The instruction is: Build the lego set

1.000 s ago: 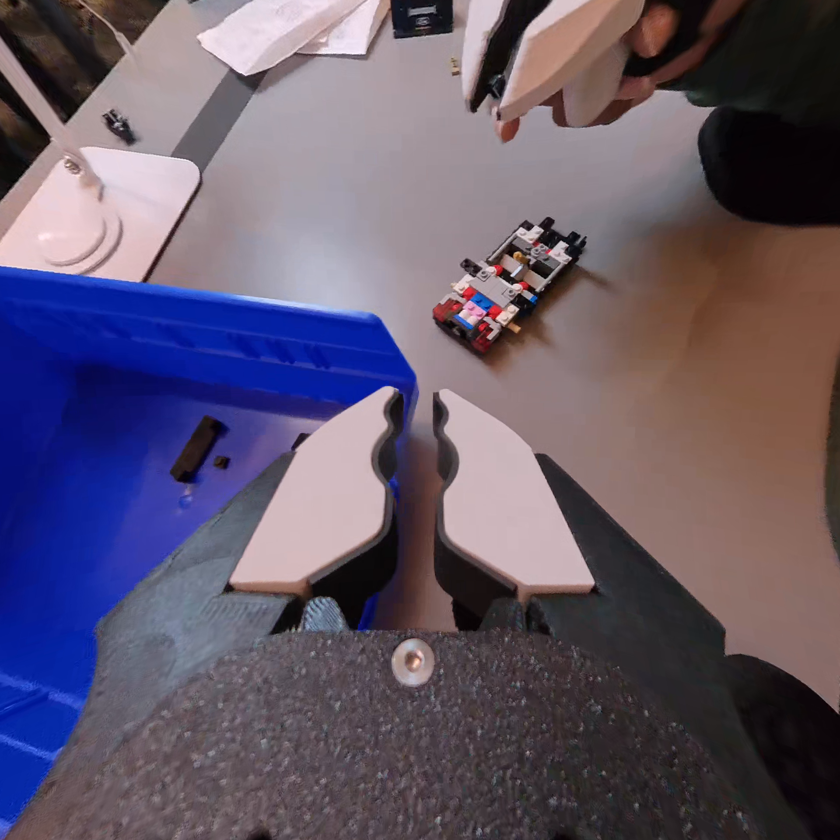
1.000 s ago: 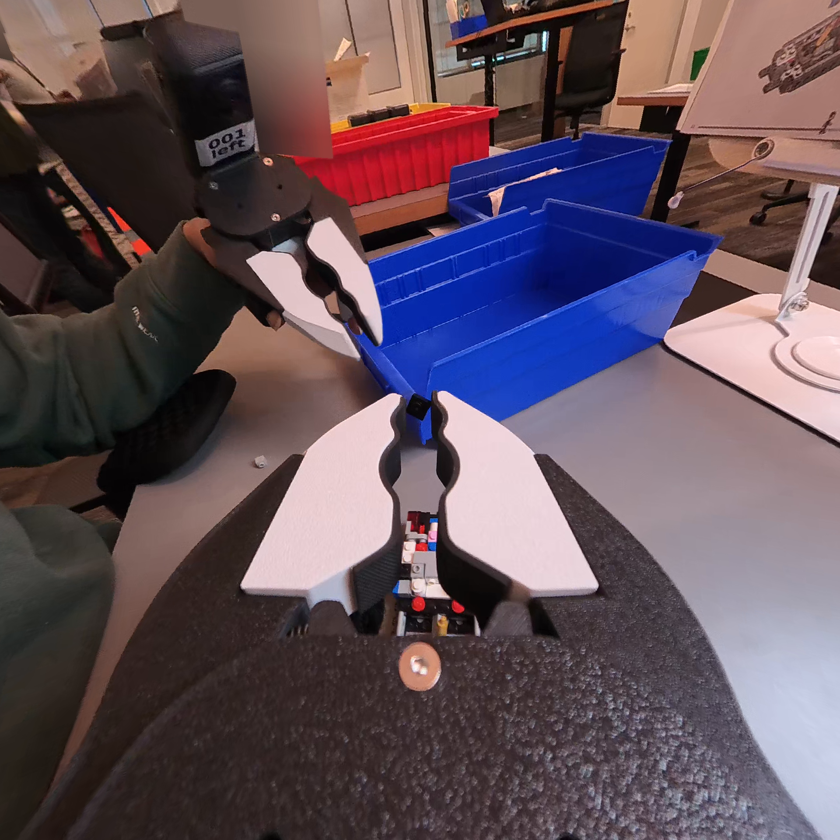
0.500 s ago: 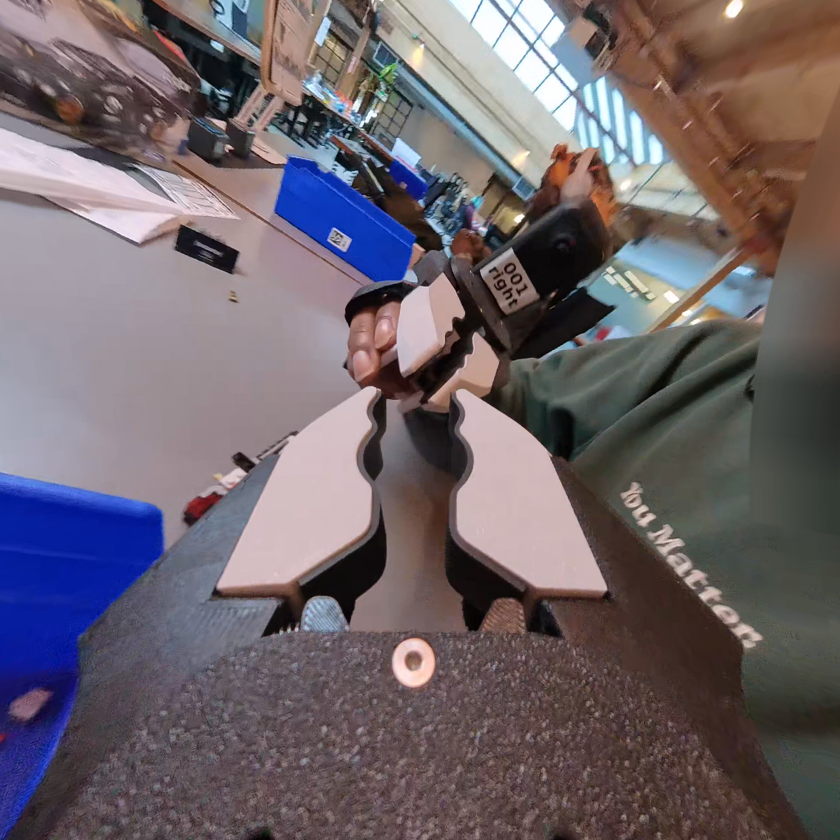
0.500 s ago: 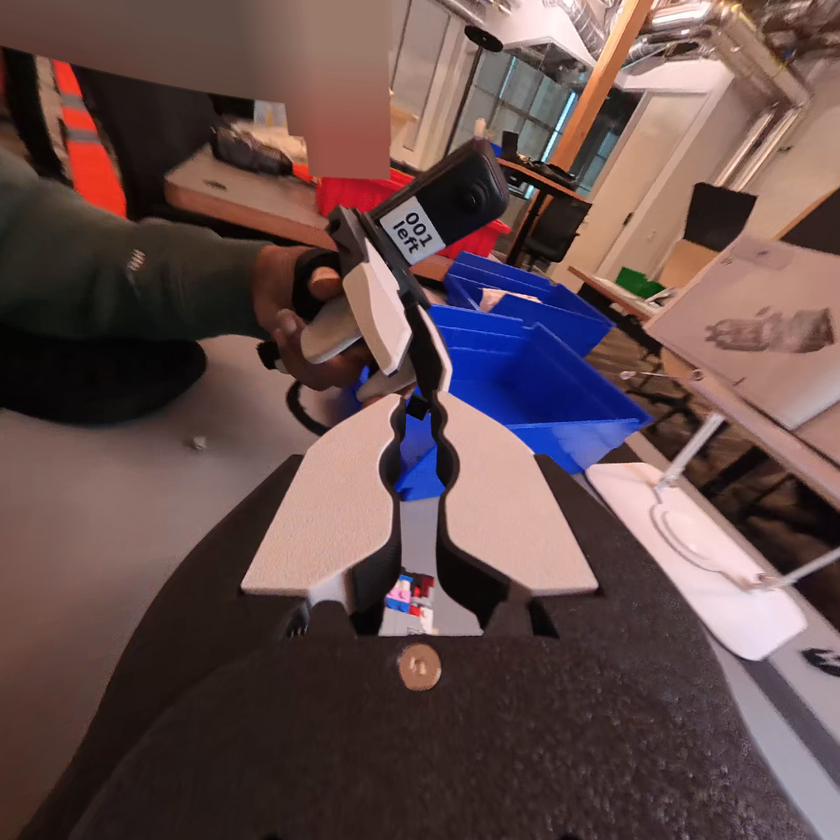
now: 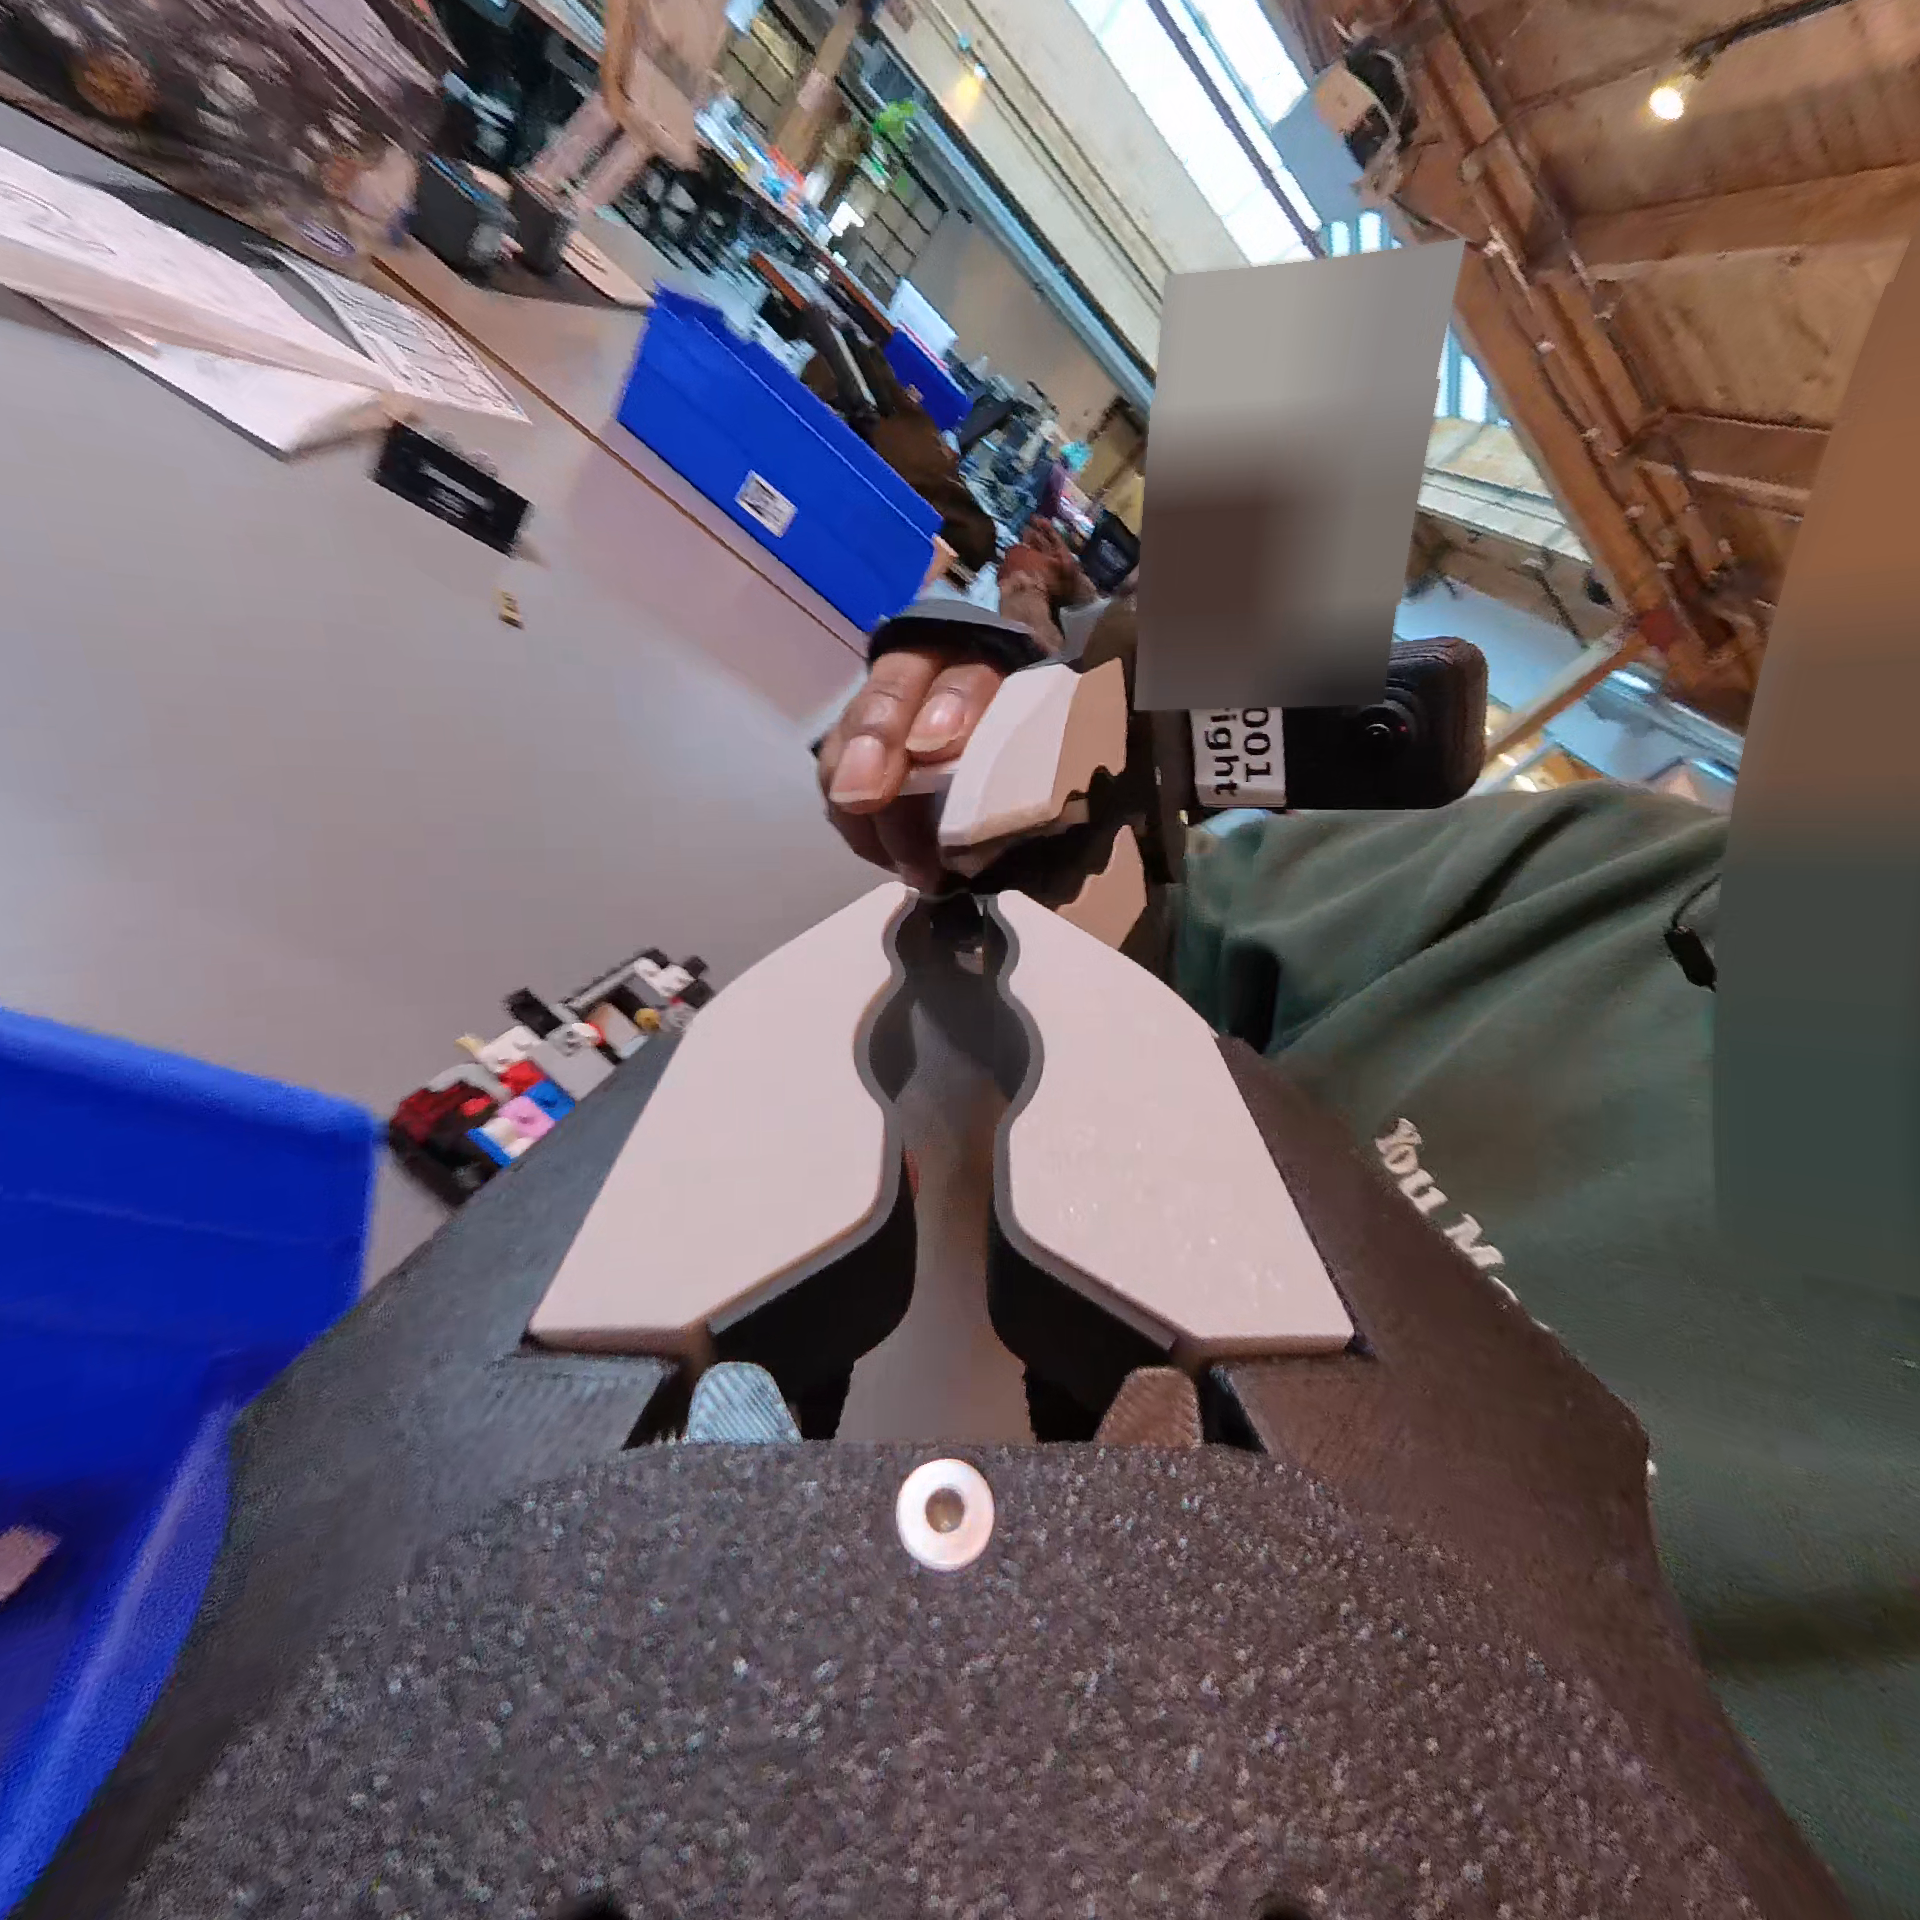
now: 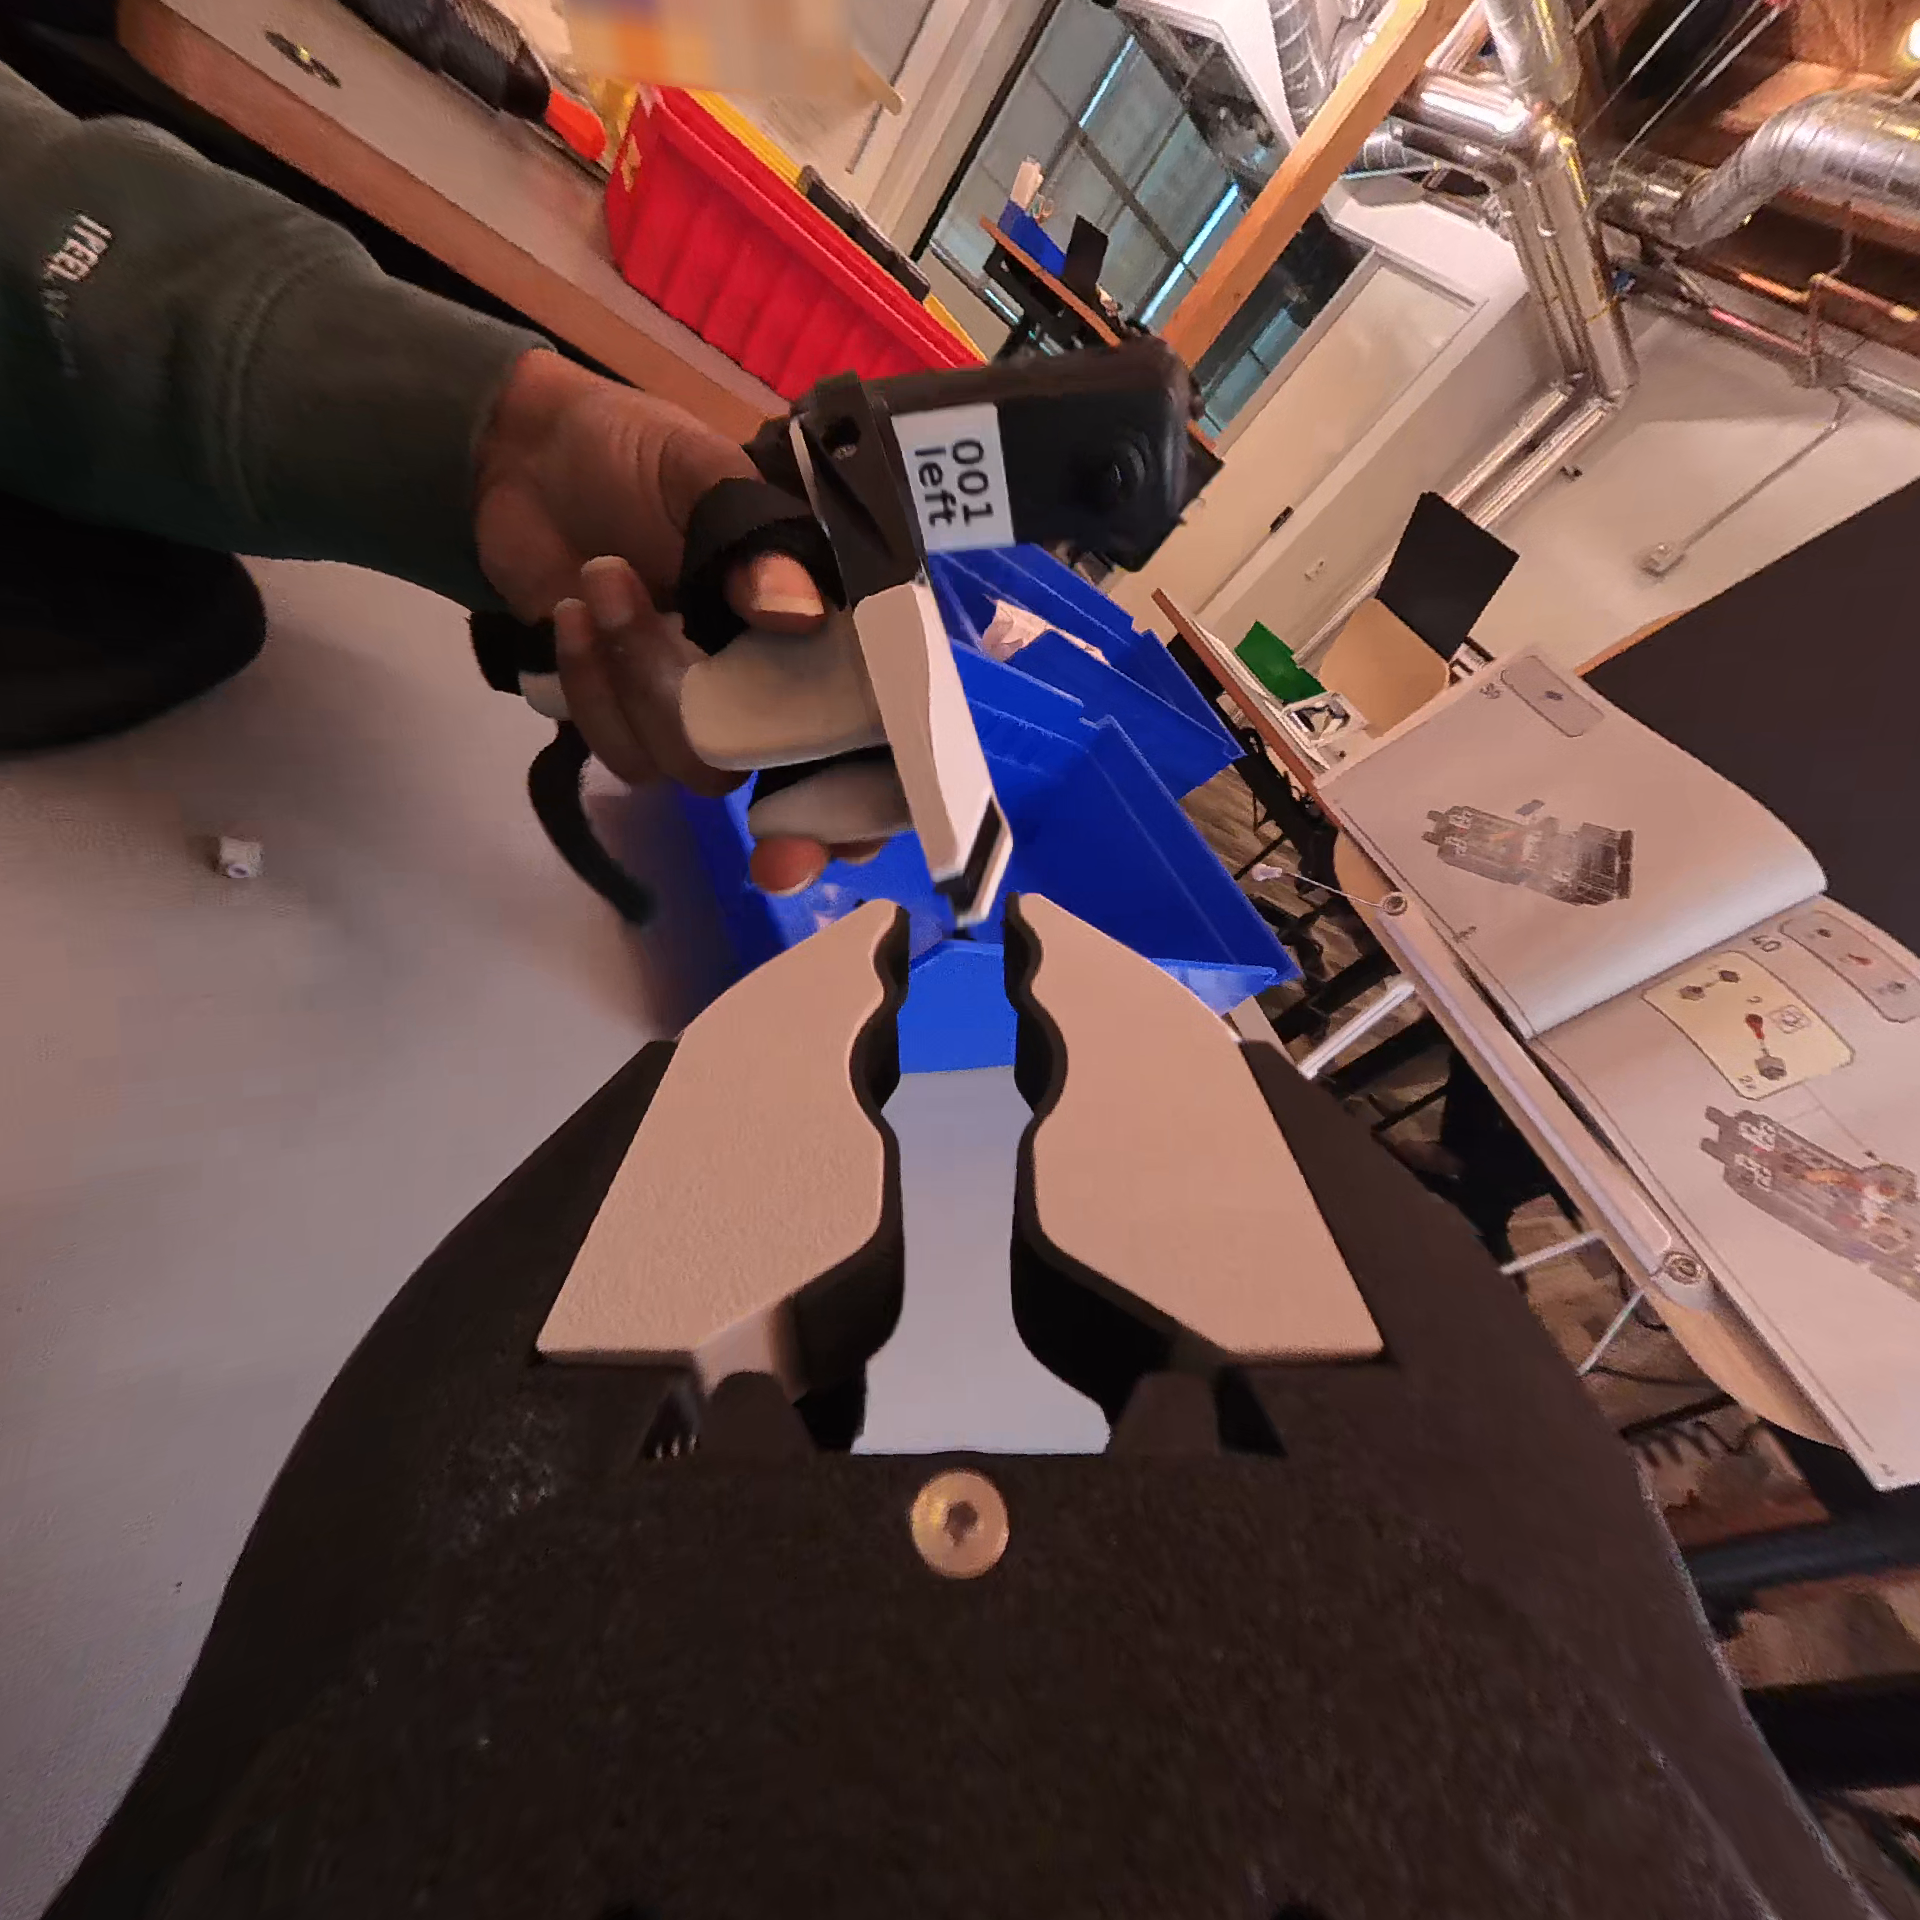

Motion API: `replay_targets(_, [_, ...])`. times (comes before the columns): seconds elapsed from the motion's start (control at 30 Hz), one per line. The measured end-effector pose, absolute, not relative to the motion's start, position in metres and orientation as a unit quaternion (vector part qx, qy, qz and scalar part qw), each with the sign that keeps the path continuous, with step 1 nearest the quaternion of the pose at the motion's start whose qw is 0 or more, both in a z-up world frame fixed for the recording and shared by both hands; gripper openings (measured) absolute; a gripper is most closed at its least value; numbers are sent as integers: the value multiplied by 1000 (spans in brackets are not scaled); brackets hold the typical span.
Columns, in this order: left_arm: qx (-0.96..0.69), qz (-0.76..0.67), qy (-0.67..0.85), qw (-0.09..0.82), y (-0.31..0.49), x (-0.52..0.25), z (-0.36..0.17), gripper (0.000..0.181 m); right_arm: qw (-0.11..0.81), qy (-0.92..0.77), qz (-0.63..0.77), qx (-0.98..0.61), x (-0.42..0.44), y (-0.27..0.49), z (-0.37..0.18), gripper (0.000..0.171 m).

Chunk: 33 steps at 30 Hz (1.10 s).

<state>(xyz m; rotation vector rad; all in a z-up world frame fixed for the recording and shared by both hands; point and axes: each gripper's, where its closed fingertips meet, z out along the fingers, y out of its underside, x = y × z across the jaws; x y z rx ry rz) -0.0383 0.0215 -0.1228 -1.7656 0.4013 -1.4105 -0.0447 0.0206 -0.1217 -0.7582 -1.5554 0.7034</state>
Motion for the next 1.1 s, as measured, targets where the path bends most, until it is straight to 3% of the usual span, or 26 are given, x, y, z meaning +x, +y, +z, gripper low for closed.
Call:
replay_targets(0.07, [-734,-494,146,442,33,-62,-126,10,593,-660,313,-340,-42,28,-118,18])
replay_targets(0.17, [-838,-240,132,473,55,-129,-156,15,577,-649,333,-367,-40,39,-117,20])
replay_targets(0.23, [-880,-110,129,443,57,-166,-176,20,563,-641,350,-387,-40,45,-118,20])
replay_targets(0.3, [-903,-72,137,401,52,-177,-193,29,551,-634,363,-403,-40,49,-121,20])
replay_targets(0.4, [-915,-45,159,369,48,-180,-209,49,540,-627,373,-420,-40,54,-124,20])
replay_targets(0.53, [-916,-43,185,354,43,-176,-213,59,533,-614,393,-429,-39,57,-121,19])
replay_targets(0.6, [-906,-59,200,367,39,-169,-204,56,531,-608,401,-434,-38,60,-119,19])
replay_targets(0.73, [-866,-149,358,315,-19,-120,-192,27,526,-597,412,-445,-36,66,-117,18])
replay_targets(0.83, [-839,-155,489,184,-85,-101,-217,30,523,-589,418,-453,-36,70,-117,18])
replay_targets(0.93, [-843,-159,504,99,-114,-95,-241,30,526,-582,415,-461,-34,76,-117,17])
replay_targets(1.1, [-858,-141,491,43,-127,-101,-273,29,526,-562,419,-481,-32,88,-115,17])
